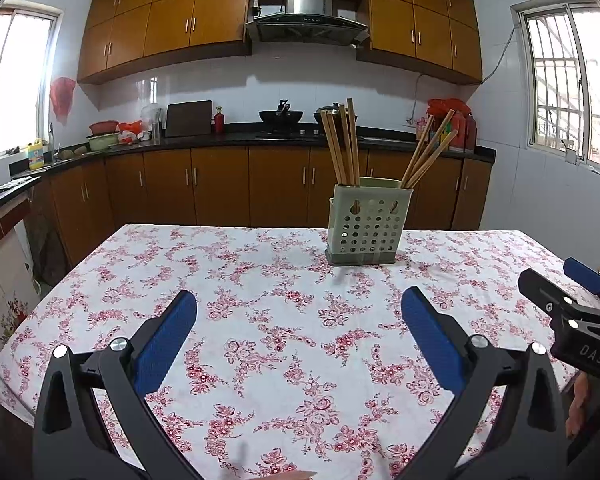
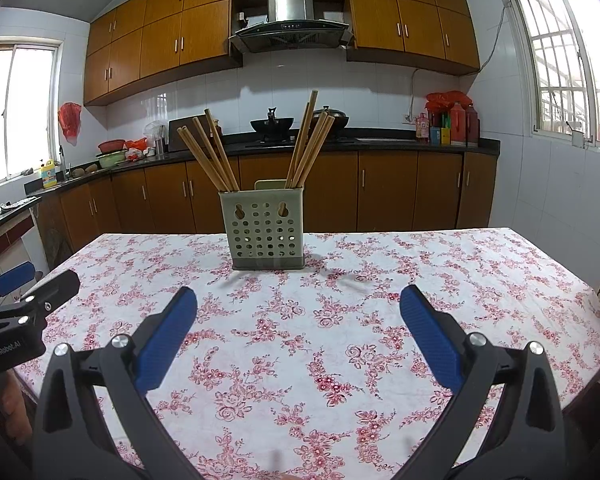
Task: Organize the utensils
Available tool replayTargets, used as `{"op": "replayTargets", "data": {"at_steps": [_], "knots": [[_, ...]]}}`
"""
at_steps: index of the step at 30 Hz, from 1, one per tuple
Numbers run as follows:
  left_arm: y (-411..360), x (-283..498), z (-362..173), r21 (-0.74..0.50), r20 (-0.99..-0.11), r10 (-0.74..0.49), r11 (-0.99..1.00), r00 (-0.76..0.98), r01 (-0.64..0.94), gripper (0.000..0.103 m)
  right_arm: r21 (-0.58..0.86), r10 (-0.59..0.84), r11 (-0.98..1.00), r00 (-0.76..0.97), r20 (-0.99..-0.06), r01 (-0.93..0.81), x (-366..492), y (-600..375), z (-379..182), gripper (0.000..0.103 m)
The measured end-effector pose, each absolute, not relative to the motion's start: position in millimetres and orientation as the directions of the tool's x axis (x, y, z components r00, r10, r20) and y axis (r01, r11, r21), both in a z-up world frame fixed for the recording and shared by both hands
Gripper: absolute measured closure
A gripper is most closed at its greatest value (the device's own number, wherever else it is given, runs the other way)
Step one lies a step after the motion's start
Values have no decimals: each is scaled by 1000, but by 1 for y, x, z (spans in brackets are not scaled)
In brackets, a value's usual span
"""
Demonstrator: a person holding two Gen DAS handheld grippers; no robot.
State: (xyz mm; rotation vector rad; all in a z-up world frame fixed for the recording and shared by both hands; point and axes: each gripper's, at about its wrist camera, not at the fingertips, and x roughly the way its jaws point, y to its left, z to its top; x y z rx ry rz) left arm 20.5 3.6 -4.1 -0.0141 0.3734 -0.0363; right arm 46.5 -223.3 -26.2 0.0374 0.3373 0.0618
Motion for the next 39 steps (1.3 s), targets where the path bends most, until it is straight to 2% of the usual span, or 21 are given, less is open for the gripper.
{"op": "replayTargets", "data": {"at_steps": [39], "knots": [[3,22,-5,-23,-368,-45,999,929,39,2,49,68,997,940,-333,-55,47,-226,-26,4]]}}
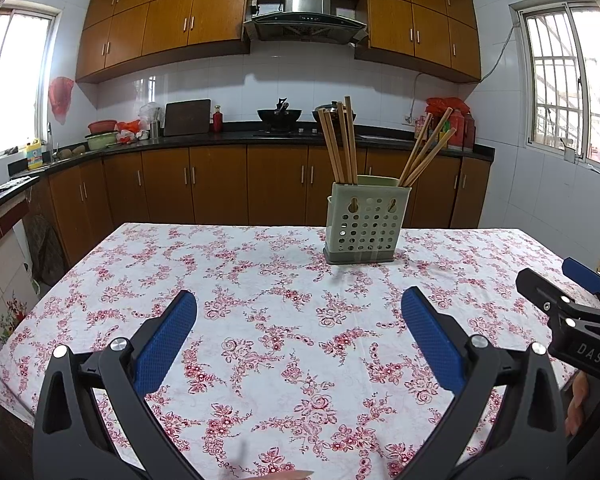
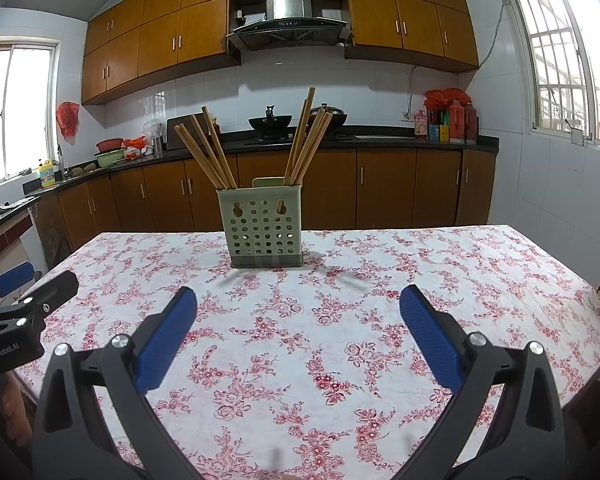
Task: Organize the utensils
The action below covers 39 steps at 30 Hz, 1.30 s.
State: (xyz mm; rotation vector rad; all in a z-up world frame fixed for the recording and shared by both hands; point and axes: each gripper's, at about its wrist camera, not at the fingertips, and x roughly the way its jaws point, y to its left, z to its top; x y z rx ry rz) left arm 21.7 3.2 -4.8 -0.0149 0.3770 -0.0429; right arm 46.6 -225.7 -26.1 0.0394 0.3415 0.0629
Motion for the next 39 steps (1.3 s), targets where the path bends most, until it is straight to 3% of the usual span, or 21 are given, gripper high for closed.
{"op": "replayTargets", "data": {"at_steps": [39], "knots": [[5,21,-8,-21,-367,-46,999,929,42,2,55,66,997,939,-338,-50,45,-225,-29,4]]}}
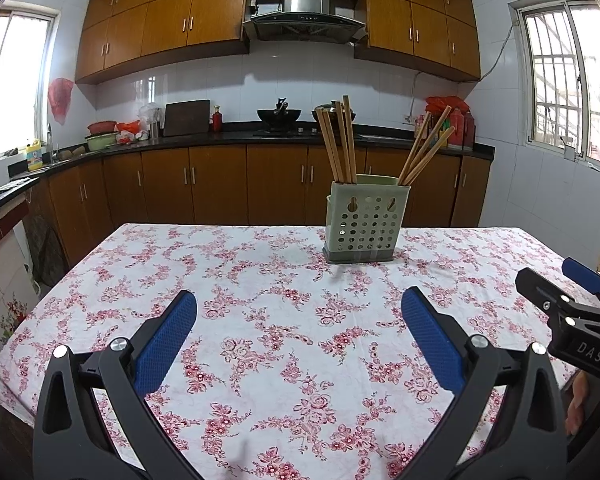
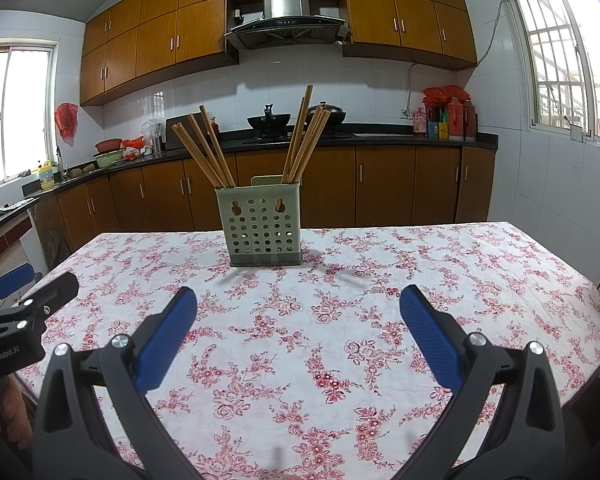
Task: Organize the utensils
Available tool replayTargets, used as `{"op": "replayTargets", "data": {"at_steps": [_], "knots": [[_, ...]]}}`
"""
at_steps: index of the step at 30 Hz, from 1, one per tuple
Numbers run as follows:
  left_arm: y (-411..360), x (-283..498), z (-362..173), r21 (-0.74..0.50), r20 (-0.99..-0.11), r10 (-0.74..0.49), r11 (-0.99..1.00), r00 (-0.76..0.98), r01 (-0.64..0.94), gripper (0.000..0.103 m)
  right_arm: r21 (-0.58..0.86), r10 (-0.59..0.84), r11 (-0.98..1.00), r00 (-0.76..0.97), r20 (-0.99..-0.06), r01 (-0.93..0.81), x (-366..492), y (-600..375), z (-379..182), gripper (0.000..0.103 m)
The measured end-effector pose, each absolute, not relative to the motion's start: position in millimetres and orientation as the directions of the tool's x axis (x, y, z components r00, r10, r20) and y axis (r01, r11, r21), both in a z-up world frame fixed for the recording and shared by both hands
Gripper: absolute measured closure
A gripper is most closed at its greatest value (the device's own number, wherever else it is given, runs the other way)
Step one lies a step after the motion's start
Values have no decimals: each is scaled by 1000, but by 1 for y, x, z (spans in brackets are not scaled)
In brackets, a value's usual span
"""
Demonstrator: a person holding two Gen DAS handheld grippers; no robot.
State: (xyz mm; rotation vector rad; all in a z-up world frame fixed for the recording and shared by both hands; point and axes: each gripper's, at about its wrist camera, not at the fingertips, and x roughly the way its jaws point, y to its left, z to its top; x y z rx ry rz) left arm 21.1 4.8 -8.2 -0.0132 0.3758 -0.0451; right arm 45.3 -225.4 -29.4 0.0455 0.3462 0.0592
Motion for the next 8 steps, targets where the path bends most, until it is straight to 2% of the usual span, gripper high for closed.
{"op": "replayTargets", "data": {"at_steps": [8], "knots": [[10,23,-6,-31,-378,-52,999,925,44,2,55,66,997,939,-338,-50,45,-225,-29,4]]}}
